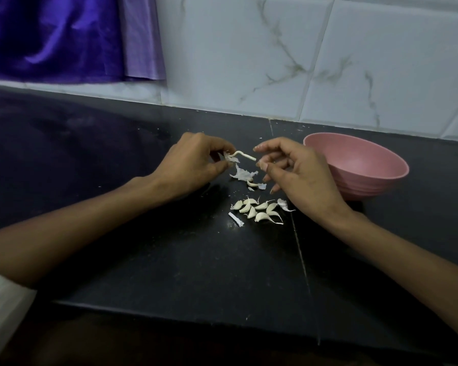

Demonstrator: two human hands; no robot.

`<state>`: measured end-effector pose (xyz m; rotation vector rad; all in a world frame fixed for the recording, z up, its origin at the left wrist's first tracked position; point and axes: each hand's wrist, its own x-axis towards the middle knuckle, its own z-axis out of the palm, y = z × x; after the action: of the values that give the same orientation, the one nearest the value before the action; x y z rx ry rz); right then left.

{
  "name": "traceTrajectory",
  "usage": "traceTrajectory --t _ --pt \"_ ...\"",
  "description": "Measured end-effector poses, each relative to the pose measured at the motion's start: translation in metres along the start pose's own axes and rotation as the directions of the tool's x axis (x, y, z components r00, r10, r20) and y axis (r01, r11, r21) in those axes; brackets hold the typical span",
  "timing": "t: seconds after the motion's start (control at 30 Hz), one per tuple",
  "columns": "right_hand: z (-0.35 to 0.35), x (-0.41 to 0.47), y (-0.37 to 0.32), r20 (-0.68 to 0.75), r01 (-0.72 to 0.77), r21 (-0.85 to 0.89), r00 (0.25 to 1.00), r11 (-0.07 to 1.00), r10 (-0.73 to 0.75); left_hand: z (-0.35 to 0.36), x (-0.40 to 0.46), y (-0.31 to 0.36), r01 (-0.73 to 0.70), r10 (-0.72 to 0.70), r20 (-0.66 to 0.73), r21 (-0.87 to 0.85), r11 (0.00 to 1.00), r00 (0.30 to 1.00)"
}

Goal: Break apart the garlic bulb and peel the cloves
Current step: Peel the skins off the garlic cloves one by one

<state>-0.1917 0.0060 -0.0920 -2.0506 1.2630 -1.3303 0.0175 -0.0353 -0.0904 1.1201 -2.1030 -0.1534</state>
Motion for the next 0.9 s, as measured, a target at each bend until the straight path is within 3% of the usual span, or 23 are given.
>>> traceTrajectory --t 0.17,0.47,0.7,0.83,0.9 --pt "0.002 -0.001 0.002 0.015 0.049 -0.059 0.999 0.997 -0.048 -0.003 0.000 0.003 0.042 -0.045 0.086 0.033 0.999 0.995" --pt "0.001 -0.005 -0.003 0.016 0.078 -0.134 0.997 0.988 -0.076 0.000 -0.004 0.011 -0.095 0.087 0.092 0.092 0.991 0.992" --pt "0.002 -0.003 0.002 0.055 0.095 -0.161 0.995 0.982 -0.087 -0.004 0.002 -0.001 0.004 -0.006 0.009 0.149 0.989 1.000" --pt "-0.002 -0.001 -0.002 0.076 0.075 -0.150 0.995 0.986 -0.064 -0.005 0.001 0.004 -0.068 0.070 -0.014 0.111 0.991 0.997" --pt "-0.006 0.000 -0.007 0.154 0.104 -0.196 0.985 0.975 -0.074 -0.005 0.000 0.008 -0.131 0.131 0.012 0.093 0.987 0.991"
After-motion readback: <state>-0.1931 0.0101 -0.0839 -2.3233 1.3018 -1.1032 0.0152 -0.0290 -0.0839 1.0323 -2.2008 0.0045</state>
